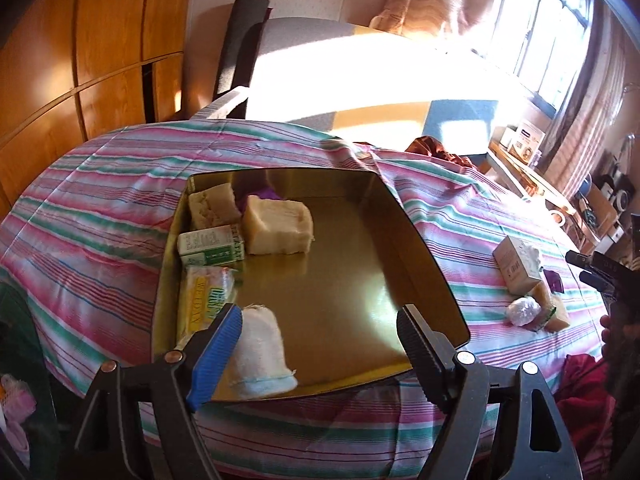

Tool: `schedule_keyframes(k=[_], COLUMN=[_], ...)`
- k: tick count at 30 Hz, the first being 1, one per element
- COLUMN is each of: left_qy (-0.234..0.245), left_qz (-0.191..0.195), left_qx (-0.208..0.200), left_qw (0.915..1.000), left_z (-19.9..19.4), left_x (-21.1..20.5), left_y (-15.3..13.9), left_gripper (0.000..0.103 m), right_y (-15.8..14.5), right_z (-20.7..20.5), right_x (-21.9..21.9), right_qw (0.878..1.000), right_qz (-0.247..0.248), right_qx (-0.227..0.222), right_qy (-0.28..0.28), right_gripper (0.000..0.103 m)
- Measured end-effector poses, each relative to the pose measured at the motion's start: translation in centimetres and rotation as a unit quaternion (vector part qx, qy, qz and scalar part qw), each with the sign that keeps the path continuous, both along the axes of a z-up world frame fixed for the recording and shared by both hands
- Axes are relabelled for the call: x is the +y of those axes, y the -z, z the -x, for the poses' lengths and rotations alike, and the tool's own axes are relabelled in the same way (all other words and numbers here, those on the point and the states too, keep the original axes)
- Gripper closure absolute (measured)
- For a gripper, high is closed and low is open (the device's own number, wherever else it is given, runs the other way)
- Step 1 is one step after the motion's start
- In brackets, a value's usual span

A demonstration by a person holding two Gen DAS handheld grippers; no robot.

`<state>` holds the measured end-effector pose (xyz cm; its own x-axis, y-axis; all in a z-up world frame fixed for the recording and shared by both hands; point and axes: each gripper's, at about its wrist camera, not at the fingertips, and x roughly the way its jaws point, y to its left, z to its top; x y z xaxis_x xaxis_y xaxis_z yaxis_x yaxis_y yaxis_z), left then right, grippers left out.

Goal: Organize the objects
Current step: 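Grasp the clear plastic-wrapped bundle with the left gripper while the right reaches toward the purple packet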

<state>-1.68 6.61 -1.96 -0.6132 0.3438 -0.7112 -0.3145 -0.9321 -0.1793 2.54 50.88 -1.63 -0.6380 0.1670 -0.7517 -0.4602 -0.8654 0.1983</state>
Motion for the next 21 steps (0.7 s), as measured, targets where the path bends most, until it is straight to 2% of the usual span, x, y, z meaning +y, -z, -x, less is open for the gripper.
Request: schedule_keyframes(k=[5,8,10,12,15,21], left_qy=[0.062,0.107,0.137,0.166,0.208,0.296], left_qz=[0.011,0.021,0.029,0.038,0.057,0.093], left_qx=[0.014,0.024,0.026,0.025,0.022,0.018], left_qw=[0.9979,0.9938,0.9898,0.9851,0.9762,0.9505], left_z=[-0.6,-1.1,-1.3,-1.5,-1.6,-1.6], left_x=[5.0,8.7,11.2,13.7,17.4,24.2], left_y=[-1.0,-1.4,-1.3,-1.0,0.2,3.3], left_gripper=[0.023,0.023,0.023,0.023,0.023,0.027], right_y=[0.6,1.7,2.1,2.0,2.2,2.4], right_z=[-2.9,-4.7,-5.6,-6.3,-6.3,-6.0], right_x=[5.8,8.6,9.5,10.0,10.0,9.9], right_qw=[0.996,0.986,0.979,0.974,0.973,0.973], right_qz=[0.008,0.079,0.101,0.111,0.128,0.140], right_qx=[0.016,0.052,0.066,0.086,0.093,0.094], right_qy=[0.091,0.137,0.164,0.175,0.169,0.158], right_gripper=[0.017,0.017,0.017,0.017,0.017,0.017])
